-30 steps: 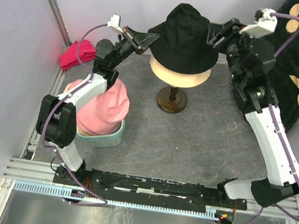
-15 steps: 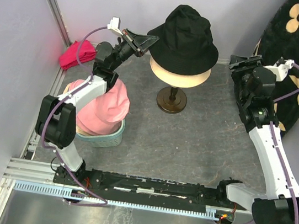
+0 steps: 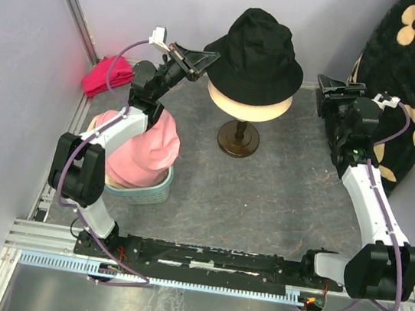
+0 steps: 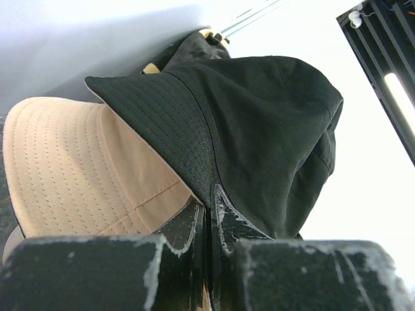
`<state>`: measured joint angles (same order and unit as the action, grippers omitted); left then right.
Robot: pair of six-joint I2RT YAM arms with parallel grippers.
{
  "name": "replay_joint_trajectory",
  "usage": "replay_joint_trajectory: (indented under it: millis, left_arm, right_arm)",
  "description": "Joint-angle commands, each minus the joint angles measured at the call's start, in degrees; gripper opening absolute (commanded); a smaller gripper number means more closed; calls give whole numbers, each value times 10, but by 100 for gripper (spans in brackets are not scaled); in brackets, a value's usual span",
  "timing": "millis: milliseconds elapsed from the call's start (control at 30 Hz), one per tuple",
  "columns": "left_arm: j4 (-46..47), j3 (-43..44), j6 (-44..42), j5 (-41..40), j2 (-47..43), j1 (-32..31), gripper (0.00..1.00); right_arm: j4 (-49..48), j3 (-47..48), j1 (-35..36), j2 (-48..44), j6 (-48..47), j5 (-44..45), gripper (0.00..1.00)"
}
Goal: Stack the hats
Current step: Stack the hat on the hat.
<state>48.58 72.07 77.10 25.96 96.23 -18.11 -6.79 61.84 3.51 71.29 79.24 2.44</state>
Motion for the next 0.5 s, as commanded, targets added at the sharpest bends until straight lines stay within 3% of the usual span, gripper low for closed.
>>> replay_joint_trajectory:
  millis: [0, 467]
  left_arm:
    - [31, -4, 15, 17, -27, -2, 5]
    - [33, -5, 20, 18, -18, -3, 3]
  right_arm:
    - [-88, 7, -5, 24, 61, -63, 59]
    - [-207, 17, -5, 107, 135, -128, 58]
